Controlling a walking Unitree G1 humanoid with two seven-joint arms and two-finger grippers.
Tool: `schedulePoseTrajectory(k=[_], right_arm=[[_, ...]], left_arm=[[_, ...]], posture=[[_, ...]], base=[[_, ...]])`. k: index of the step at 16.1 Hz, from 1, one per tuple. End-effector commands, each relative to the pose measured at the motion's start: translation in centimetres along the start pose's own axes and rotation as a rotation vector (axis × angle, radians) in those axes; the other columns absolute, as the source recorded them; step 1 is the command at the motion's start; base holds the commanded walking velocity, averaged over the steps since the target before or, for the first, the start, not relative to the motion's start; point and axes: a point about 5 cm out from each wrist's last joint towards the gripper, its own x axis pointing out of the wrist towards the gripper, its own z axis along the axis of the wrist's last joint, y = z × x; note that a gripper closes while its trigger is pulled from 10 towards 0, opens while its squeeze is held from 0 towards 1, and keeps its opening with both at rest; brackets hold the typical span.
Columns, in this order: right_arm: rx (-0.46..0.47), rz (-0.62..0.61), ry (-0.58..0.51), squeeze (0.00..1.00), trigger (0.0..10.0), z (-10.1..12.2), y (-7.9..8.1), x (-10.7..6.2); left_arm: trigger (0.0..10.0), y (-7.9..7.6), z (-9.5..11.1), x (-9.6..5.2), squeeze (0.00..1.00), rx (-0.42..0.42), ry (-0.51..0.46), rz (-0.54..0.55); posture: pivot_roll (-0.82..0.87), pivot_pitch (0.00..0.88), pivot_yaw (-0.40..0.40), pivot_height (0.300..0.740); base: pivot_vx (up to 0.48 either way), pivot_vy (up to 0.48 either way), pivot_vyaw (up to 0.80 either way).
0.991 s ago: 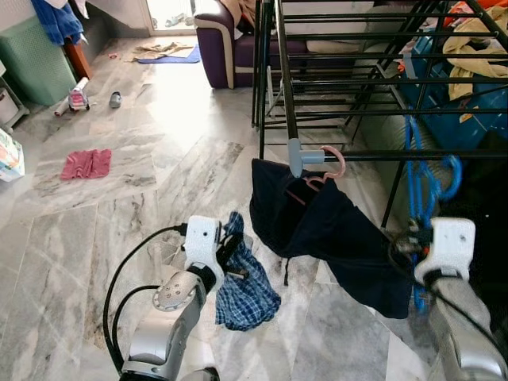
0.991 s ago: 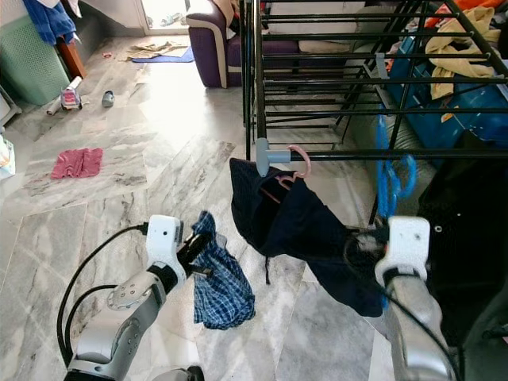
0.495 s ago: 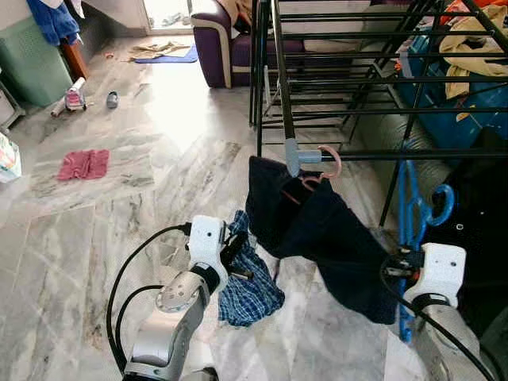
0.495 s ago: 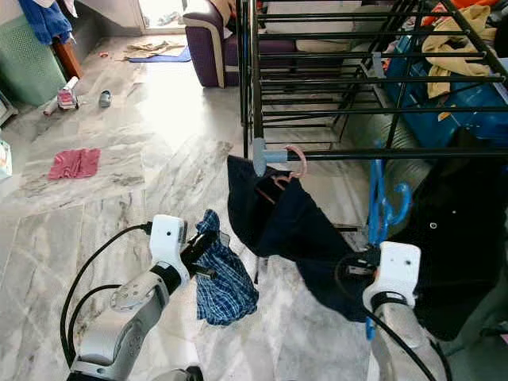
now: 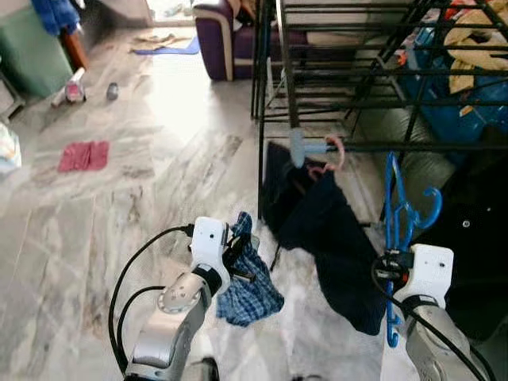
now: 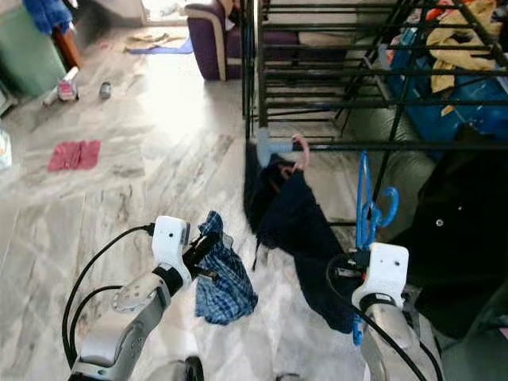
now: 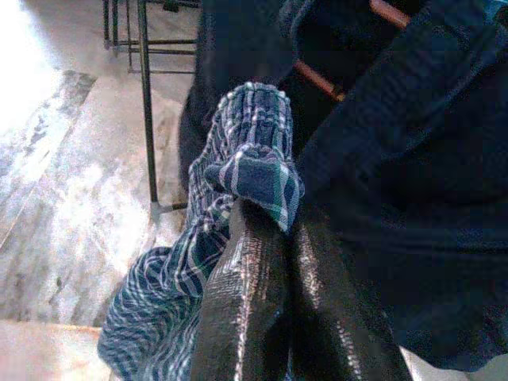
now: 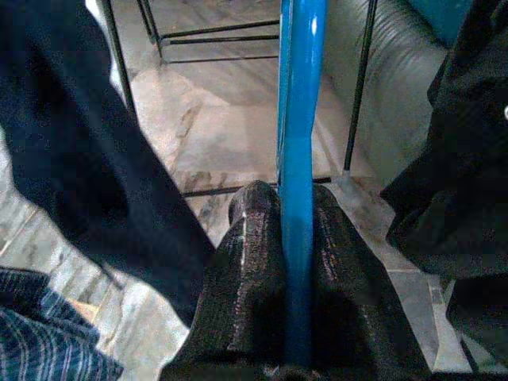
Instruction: Hang hanger
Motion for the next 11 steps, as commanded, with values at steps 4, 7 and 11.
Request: schedulePoseTrajectory(k=[4,7,11], right_arm=[[-0.011,0.033,-0.021,0.0,10.0,0.71,0.87,0.06],[-0.018,0.041,-0.031,0.0,10.0,1.01,1.06,0.3],[-0.021,0.032,-0.032,0.0,10.0,1.06,0.76,0.45]], left_arm=[[10.0,-0.26,0.82,-0.35,0.0,0.05,-0.036,-0.024],[10.0,-0.54,0.94,-0.3,0.0,0.066,-0.039,-0.039],[10.0,-0.22,0.95,-0.37,0.0,0.077,-0.033,-0.032]], posture=[[-0.06,0.091,-0.014,0.74],[-0.06,0.09,-0.016,0.74],[-0.05,0.091,-0.013,0.74]], base=[[-0.292,0.0,0.0],[-0.305,0.0,0.0],[-0.315,0.0,0.0]])
